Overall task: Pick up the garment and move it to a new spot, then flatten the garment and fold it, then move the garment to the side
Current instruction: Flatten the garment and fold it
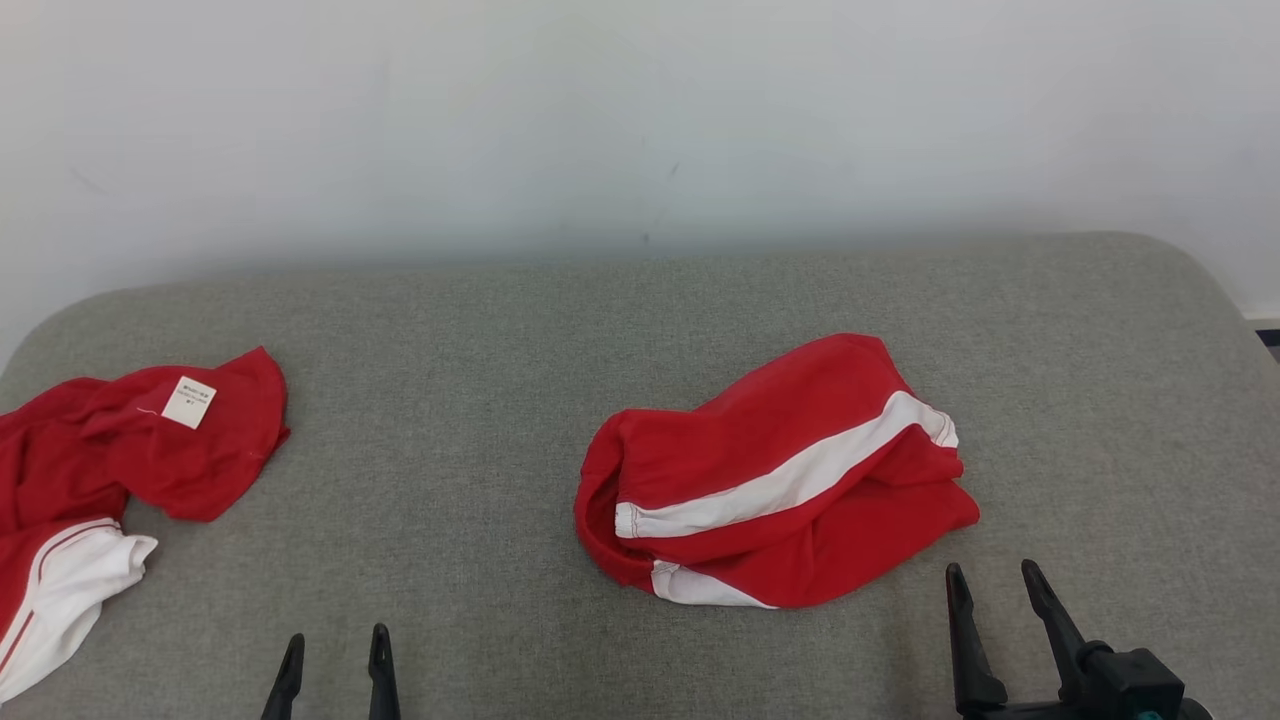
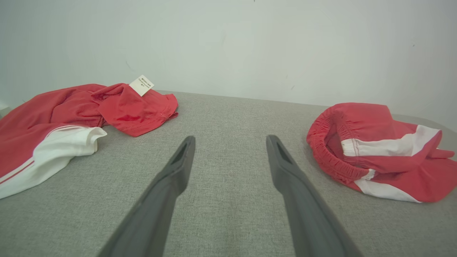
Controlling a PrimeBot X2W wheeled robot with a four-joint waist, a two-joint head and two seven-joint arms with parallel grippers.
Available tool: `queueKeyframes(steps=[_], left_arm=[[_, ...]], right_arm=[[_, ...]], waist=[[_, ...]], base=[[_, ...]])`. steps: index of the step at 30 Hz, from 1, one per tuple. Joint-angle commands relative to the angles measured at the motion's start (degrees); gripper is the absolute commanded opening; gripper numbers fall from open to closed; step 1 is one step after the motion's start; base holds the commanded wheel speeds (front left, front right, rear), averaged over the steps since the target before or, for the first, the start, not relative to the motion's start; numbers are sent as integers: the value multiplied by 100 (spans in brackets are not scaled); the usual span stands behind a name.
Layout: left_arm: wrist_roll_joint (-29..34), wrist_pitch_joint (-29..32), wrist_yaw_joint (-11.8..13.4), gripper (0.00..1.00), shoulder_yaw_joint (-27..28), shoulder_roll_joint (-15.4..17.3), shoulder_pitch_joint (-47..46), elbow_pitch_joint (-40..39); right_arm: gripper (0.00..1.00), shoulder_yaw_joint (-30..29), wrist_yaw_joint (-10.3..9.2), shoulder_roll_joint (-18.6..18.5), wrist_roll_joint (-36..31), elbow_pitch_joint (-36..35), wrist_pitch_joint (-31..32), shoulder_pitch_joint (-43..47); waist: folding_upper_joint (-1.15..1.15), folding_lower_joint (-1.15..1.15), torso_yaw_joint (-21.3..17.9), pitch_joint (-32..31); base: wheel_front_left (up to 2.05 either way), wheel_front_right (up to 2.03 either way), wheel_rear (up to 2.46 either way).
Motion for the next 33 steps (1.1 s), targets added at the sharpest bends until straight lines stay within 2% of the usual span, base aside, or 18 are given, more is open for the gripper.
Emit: queueKeyframes(steps=[1, 17, 22, 27, 33], left_arm=[[-73, -21, -3, 100, -12, -5, 44, 2], [-128, -21, -38, 100, -100, -5, -64, -62], [-172, -20, -222, 100, -299, -5, -294, 41], [-262, 27, -494, 100, -869, 11, -874, 880], [-497, 333, -584, 100, -1370, 35, -1923, 1989]], right_arm=[[100, 27, -13, 20, 49, -34, 19, 7], [100, -50, -13, 20, 134, -46, 135, -109], [100, -121, -13, 21, 23, -113, 234, -210], [100, -111, -13, 19, -38, -165, 287, -278], [100, 35, -13, 20, -52, -80, 327, -426]], waist=[[0, 1, -26, 5], [0, 1, -72, 71], [0, 1, -118, 104], [0, 1, -212, 120], [0, 1, -436, 225]], base=[[0, 0, 0], [0, 0, 0], [0, 0, 0], [0, 0, 0], [0, 0, 0]])
